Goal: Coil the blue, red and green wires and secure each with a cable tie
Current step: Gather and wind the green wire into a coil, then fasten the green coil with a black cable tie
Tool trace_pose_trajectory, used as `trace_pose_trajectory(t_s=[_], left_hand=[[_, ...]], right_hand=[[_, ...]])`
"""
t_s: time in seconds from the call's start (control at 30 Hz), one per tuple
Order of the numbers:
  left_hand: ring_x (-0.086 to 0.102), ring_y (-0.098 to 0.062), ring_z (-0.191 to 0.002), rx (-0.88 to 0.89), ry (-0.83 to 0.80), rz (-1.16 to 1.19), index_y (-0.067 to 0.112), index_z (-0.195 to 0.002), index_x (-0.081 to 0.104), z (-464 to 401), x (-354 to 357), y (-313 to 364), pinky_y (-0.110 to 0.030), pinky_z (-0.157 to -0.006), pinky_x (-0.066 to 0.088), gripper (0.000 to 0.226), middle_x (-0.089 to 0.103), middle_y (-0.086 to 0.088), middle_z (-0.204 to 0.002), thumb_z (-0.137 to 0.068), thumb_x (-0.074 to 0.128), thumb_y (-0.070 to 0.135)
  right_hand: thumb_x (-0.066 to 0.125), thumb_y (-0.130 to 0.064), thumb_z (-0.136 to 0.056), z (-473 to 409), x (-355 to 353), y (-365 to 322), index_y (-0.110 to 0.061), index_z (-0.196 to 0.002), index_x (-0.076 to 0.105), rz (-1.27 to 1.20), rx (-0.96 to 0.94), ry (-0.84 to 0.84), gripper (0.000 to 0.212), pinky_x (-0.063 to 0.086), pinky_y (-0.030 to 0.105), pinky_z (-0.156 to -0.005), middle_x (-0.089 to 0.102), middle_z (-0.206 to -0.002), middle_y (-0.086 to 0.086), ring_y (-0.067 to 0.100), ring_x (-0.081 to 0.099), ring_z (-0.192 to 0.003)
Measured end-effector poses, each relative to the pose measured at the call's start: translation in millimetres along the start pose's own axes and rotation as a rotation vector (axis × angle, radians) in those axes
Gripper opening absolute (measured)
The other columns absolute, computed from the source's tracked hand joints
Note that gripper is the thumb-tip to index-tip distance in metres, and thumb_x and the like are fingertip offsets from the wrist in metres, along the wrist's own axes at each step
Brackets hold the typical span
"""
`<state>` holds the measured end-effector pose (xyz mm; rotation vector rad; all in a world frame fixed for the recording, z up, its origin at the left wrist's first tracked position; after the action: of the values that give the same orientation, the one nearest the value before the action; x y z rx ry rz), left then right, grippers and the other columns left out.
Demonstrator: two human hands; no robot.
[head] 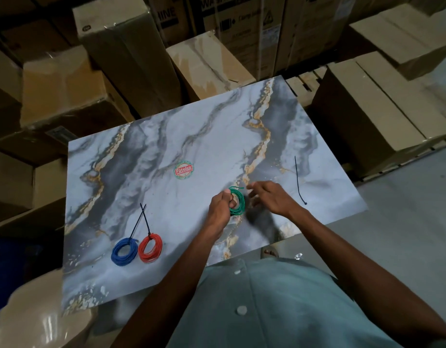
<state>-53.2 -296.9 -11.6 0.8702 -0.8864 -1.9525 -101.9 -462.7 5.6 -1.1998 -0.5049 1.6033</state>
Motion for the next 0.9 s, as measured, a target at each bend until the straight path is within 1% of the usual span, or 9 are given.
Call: trace_pose_trajectory(t_s=[0.03, 0.13, 0.27, 0.47, 0.57, 0.63, 0.77, 0.83, 0.9], left_hand=[[0.045, -0.017, -0.063, 0.007, -0.002, -0.009, 0.021, -0.063, 0.043, -0.2, 1.6, 2.3, -0.030, -0.065, 0.038, 0.044, 0.050, -0.001, -0.064, -0.105, 0.037, 0.036], [0.044, -0.012, -0.060, 0.019, 0.015, -0.029, 0.019, -0.066, 0.042, -1.8, 2.6, 7.6, -0.023, -0.052, 0.035, 0.043, 0.049, 0.001, -0.067, -0.107, 0.035, 0.031], [0.046, -0.017, -0.067, 0.007, 0.040, -0.037, 0.020, -0.066, 0.043, -3.7, 7.7, 6.7, -0.031, -0.063, 0.036, 0.044, 0.050, -0.002, -0.071, -0.107, 0.034, 0.032], [0.046, -0.017, -0.066, 0.022, 0.022, -0.025, 0.021, -0.068, 0.043, -1.8, 16.6, 4.4, -0.034, -0.068, 0.038, 0.043, 0.049, 0.001, -0.068, -0.106, 0.033, 0.038], [0.046, -0.017, -0.066, 0.021, 0.020, -0.022, 0.022, -0.066, 0.042, 0.4, 17.8, 4.6, -0.034, -0.068, 0.037, 0.045, 0.049, -0.001, -0.069, -0.107, 0.032, 0.036], [0.051, -0.016, -0.072, -0.002, 0.029, 0.009, 0.024, -0.070, 0.045, 1.0, 15.1, 3.2, -0.034, -0.071, 0.042, 0.041, 0.052, -0.001, -0.074, -0.108, 0.033, 0.032], [0.053, -0.017, -0.076, 0.015, 0.011, -0.039, 0.012, -0.082, 0.054, -4.5, 10.0, -3.3, -0.024, -0.060, 0.043, 0.043, 0.054, -0.006, -0.084, -0.107, 0.031, 0.038], [0.050, -0.014, -0.071, 0.015, 0.022, -0.064, 0.014, -0.084, 0.050, -6.2, 6.3, -6.1, -0.017, -0.053, 0.040, 0.040, 0.052, -0.004, -0.084, -0.108, 0.030, 0.039], [0.049, -0.015, -0.072, 0.018, 0.045, -0.091, 0.016, -0.077, 0.047, -8.2, 2.8, -8.5, -0.022, -0.058, 0.040, 0.043, 0.052, -0.001, -0.079, -0.107, 0.030, 0.041]], right_hand=[[0.048, -0.026, -0.108, -2.3, -14.6, 9.6, -0.002, -0.100, 0.073, 0.105, -0.005, 0.080, 0.036, 0.052, 0.033, -0.072, 0.075, -0.096, 0.016, 0.029, 0.071, -0.085], [0.063, -0.015, -0.092, -3.1, -54.7, 44.3, -0.003, -0.090, 0.074, 0.436, 0.053, 0.293, 0.016, 0.045, 0.033, -0.069, 0.069, -0.096, 0.023, 0.041, 0.066, -0.089], [0.067, -0.017, -0.087, 5.1, -63.8, 83.7, -0.006, -0.110, 0.067, 0.678, 0.232, 0.263, 0.025, 0.051, 0.045, -0.083, 0.054, -0.119, 0.024, 0.046, 0.052, -0.110], [0.063, 0.001, -0.082, -1.1, -48.3, 90.4, 0.000, -0.104, 0.067, 0.527, 0.212, 0.213, 0.023, 0.051, 0.037, -0.078, 0.055, -0.114, 0.026, 0.046, 0.062, -0.091], [0.067, 0.003, -0.081, -8.1, -35.4, 78.7, -0.005, -0.093, 0.074, 0.389, 0.152, 0.140, 0.016, 0.041, 0.024, -0.073, 0.069, -0.102, 0.021, 0.035, 0.065, -0.099], [0.071, 0.003, -0.080, -12.2, -25.6, 72.3, -0.009, -0.093, 0.077, 0.315, 0.153, 0.043, 0.019, 0.043, 0.021, -0.074, 0.074, -0.099, 0.012, 0.024, 0.067, -0.095], [0.069, 0.008, -0.083, -16.1, -23.1, 64.5, -0.011, -0.096, 0.076, 0.217, 0.148, -0.092, 0.024, 0.056, 0.030, -0.090, 0.073, -0.092, 0.003, 0.021, 0.071, -0.097], [0.067, 0.011, -0.082, -15.9, -23.6, 56.2, -0.008, -0.101, 0.077, 0.280, 0.061, -0.111, 0.028, 0.057, 0.033, -0.095, 0.076, -0.097, 0.004, 0.020, 0.072, -0.099], [0.071, 0.007, -0.080, -15.0, -19.9, 47.7, -0.012, -0.107, 0.080, 0.447, -0.078, -0.117, 0.034, 0.057, 0.031, -0.091, 0.075, -0.107, 0.008, 0.023, 0.071, -0.102]])
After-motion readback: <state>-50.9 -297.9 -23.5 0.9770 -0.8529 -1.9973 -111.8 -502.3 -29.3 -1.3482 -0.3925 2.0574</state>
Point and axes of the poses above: each hand's wrist, its own z-axis away from the middle knuckle, its own x-axis out of the palm, y = z × x, the point moved 8 cm from there along -z, towards the middle knuckle
